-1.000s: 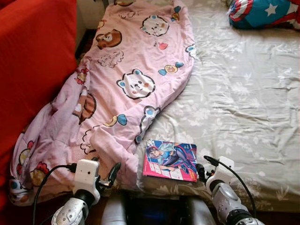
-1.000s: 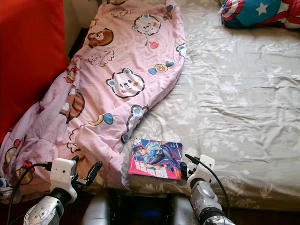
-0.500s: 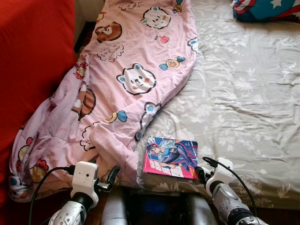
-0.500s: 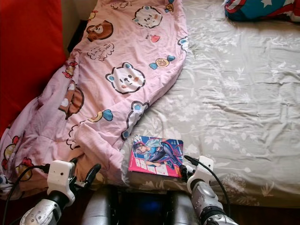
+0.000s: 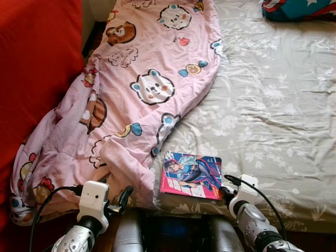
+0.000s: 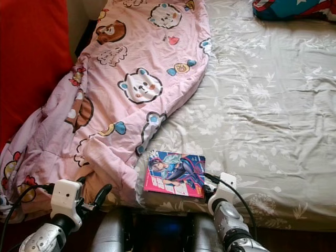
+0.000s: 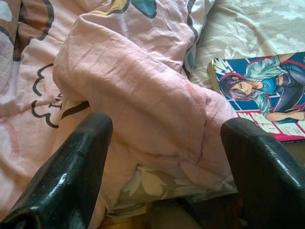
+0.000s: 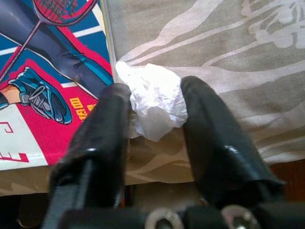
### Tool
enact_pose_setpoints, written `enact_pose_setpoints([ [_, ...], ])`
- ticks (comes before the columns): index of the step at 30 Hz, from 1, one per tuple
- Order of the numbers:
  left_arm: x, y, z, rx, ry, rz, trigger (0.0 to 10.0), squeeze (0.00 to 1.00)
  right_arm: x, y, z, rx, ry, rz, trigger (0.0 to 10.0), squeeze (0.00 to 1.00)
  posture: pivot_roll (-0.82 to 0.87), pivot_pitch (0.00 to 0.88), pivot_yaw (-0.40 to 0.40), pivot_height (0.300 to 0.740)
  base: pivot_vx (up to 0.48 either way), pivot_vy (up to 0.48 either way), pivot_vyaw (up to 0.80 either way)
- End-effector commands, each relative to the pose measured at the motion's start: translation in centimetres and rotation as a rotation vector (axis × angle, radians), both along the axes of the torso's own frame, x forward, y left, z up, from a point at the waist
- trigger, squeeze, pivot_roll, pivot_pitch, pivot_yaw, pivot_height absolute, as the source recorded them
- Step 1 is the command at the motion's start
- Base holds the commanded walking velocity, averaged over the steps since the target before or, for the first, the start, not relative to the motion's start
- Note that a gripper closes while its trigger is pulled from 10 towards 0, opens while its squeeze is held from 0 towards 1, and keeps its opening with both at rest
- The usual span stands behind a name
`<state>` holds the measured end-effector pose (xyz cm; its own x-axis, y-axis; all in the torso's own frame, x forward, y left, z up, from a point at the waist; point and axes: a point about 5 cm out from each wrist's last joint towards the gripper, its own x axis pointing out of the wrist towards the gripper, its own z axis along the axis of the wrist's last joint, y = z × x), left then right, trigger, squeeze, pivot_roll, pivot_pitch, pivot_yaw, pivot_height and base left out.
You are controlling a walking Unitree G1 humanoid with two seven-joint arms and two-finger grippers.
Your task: Clean up the room
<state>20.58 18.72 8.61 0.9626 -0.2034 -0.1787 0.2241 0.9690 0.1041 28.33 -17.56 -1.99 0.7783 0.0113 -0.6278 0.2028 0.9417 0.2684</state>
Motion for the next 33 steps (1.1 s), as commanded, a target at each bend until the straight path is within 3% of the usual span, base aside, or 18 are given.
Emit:
enact_pose_setpoints([
  [1,-0.5,0.0,-0.4,0.038,0.027,-0.017,10.0,0.00,-1.5,0.2,-1.3,0.001,0.069,0.009,0.0,0.00,0.21,0.316,0.002,0.645,0.000,0.000,0.00],
  [13,-0.4,-0.1,-0.6,0.059,0.028,-0.025,10.0,0.00,-1.7,0.4,-1.5,0.001,0.076,0.011,0.0,0.00,0.21,0.306,0.003,0.645,0.000,0.000,0.00],
  [27,1.7,-0.1,-1.3,0.049,0.012,0.014,10.0,0.00,-1.0,-0.3,-0.8,-0.009,0.035,-0.040,0.0,0.00,0.18,0.220,-0.011,0.645,0.000,0.000,0.00],
  [33,3.4,0.6,-3.0,-0.022,0.037,0.120,10.0,0.00,-0.6,-1.4,-0.1,-0.009,-0.059,-0.115,0.0,0.00,0.13,0.127,-0.027,0.645,0.000,0.000,0.00],
])
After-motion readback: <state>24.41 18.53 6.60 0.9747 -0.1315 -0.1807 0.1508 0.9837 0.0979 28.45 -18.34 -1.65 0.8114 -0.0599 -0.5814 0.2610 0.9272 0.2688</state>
